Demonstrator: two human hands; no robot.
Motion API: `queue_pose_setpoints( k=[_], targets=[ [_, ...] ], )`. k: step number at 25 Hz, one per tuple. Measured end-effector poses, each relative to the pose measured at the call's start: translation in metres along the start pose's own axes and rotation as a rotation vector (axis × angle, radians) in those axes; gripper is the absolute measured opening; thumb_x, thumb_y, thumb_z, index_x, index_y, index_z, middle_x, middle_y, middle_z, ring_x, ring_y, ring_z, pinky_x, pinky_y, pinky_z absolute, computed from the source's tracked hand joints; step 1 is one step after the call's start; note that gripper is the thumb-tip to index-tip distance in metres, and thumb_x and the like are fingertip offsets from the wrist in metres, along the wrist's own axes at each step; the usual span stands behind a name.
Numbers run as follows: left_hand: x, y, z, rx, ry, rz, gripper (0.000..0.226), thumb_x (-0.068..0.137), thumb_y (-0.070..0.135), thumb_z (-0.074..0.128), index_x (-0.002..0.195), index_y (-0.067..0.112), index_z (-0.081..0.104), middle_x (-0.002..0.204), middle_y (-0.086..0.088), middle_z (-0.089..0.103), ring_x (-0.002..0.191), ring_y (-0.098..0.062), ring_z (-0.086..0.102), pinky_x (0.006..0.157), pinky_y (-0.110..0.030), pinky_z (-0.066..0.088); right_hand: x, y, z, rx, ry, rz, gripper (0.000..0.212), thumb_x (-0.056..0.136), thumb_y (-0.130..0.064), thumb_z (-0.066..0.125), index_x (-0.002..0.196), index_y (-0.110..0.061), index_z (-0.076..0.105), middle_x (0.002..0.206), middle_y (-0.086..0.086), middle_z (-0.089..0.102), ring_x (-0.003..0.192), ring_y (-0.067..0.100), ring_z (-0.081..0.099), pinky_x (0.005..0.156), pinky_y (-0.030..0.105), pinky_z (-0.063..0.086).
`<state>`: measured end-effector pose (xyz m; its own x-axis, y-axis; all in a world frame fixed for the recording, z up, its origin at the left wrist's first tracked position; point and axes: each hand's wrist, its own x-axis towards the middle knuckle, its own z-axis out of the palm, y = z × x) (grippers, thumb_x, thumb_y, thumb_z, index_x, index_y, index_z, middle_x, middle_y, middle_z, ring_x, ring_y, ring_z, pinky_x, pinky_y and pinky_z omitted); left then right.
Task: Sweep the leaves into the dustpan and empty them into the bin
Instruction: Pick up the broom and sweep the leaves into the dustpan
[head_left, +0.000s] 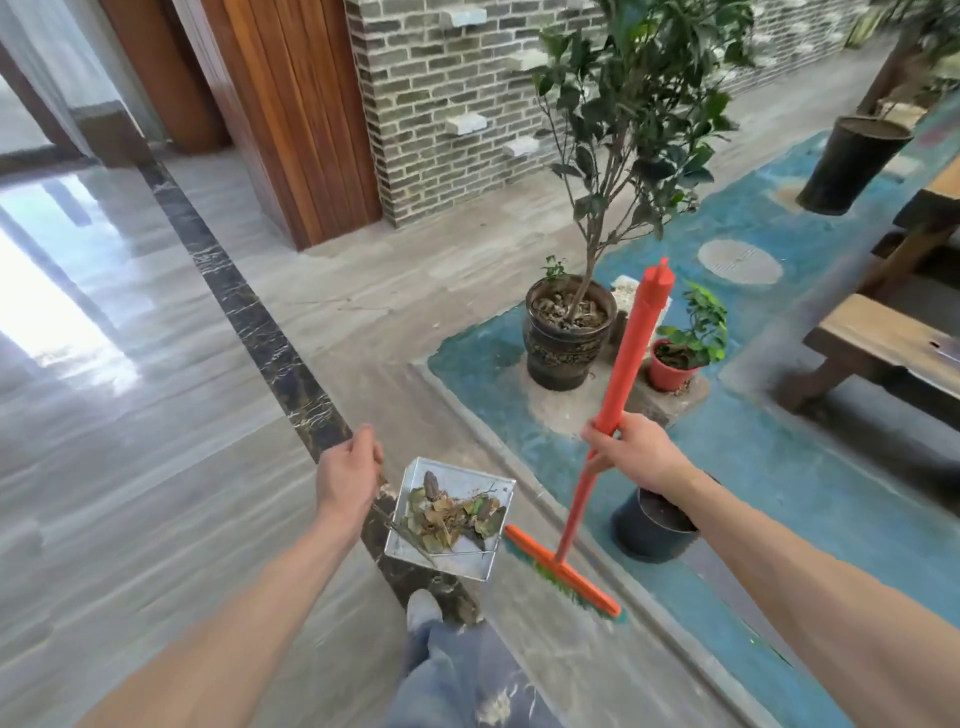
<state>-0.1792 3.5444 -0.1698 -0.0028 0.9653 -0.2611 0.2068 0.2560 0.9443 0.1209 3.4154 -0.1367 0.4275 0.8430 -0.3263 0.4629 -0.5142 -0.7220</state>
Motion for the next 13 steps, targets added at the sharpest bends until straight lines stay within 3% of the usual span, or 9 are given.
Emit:
queue_pose_setpoints(
  k=[5,9,13],
  targets=[
    [0.137,0.044,0.028,0.093,-0.12,0.011,0.043,0.083,0.049,0.048,0.051,0.019,0.053,0.04,0.006,0.039,0.047,-0.018,0.034,0.056,-0.034,0.028,0.119,-0.061,-0.009,-0.254,0.175,0.066,0.016,0.083,-0.036,0.064,0.078,-0.023,0.071,0.069,-0.003,0.073,0.07,0.016,0.07,0.074,0.036,0.057],
    [0.222,0.084,0.054,0.146,-0.19,0.039,0.045,0.097,0.037,0.044,0.06,0.014,0.05,0.048,0.001,0.035,0.049,-0.018,0.033,0.061,-0.034,0.029,0.187,-0.099,-0.011,-0.331,0.301,0.104,0.018,0.082,-0.039,0.062,0.078,-0.023,0.069,0.071,0.003,0.068,0.073,0.031,0.065,0.063,0.033,0.051],
    [0.294,0.108,0.08,0.135,-0.167,0.024,0.041,0.097,0.03,0.045,0.061,0.012,0.051,0.047,0.003,0.036,0.049,-0.016,0.032,0.056,-0.033,0.027,0.262,-0.121,-0.024,-0.319,0.301,0.125,0.014,0.084,-0.037,0.06,0.076,-0.026,0.065,0.067,-0.002,0.064,0.072,0.03,0.067,0.062,0.037,0.054]
  ],
)
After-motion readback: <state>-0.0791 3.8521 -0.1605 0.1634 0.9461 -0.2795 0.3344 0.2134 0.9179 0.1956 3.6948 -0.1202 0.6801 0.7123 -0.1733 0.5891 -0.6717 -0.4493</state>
